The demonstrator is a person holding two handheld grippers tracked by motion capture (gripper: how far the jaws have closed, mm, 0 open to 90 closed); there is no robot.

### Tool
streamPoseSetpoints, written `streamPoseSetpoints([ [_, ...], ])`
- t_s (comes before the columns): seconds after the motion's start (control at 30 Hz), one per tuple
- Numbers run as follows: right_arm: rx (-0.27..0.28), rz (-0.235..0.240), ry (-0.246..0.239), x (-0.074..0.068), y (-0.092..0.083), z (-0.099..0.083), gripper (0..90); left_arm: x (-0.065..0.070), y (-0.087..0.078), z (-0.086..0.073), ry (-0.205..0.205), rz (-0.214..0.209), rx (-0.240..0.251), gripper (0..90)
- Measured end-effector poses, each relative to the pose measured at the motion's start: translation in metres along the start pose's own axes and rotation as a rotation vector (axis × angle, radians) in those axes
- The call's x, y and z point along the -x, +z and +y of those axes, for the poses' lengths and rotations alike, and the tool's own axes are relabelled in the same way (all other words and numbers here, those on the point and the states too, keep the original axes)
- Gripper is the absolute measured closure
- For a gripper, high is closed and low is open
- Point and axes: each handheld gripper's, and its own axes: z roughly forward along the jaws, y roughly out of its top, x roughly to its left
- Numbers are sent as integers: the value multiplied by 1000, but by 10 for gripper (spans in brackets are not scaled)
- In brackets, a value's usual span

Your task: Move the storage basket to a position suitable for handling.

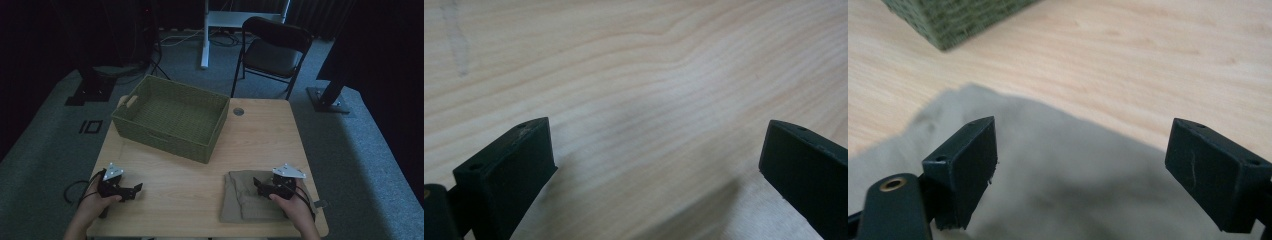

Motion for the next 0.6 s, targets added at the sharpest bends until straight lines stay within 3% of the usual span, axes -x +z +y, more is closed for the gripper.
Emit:
streamPoseSetpoints([
  [0.17,24,15,-10,-10,4,14,131,-8,-1,6,4,26,16,20],
  [0.23,13,14,-46,-14,8,17,131,-12,-2,9,4,35,23,20],
  [0.33,9,26,-61,-20,12,22,132,-15,-3,14,3,38,35,20],
  [0.47,42,36,-41,-26,16,33,133,-22,-4,22,-9,46,50,20],
  [0.6,52,39,-61,-33,21,42,133,-25,-3,27,-13,51,56,20],
])
